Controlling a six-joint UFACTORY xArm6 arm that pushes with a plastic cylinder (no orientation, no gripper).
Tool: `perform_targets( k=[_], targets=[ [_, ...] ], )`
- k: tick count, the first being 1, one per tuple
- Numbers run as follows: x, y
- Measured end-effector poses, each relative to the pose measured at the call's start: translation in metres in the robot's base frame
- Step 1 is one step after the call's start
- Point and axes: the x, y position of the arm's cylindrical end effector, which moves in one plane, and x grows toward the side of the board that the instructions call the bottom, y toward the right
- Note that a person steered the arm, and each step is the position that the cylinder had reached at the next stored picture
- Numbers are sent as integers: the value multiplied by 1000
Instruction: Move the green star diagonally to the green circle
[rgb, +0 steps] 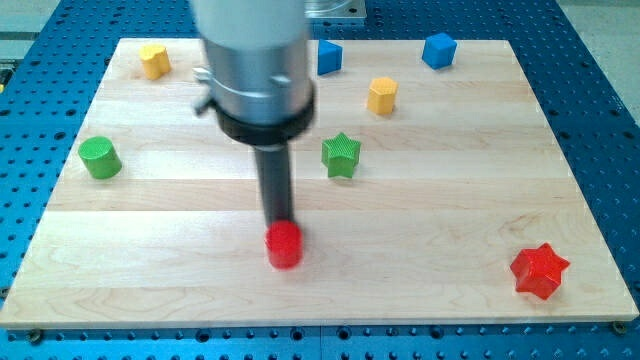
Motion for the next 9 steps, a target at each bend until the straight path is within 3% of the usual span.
perform_targets(
  k=[1,2,3,4,5,6,7,8,9],
  targets=[
    [-21,54],
    [20,11],
    [35,33],
    [-27,118],
    [-102,131],
    [-105,44],
    [-62,-96],
    [-42,-108],
    [-71,-68]
  ],
)
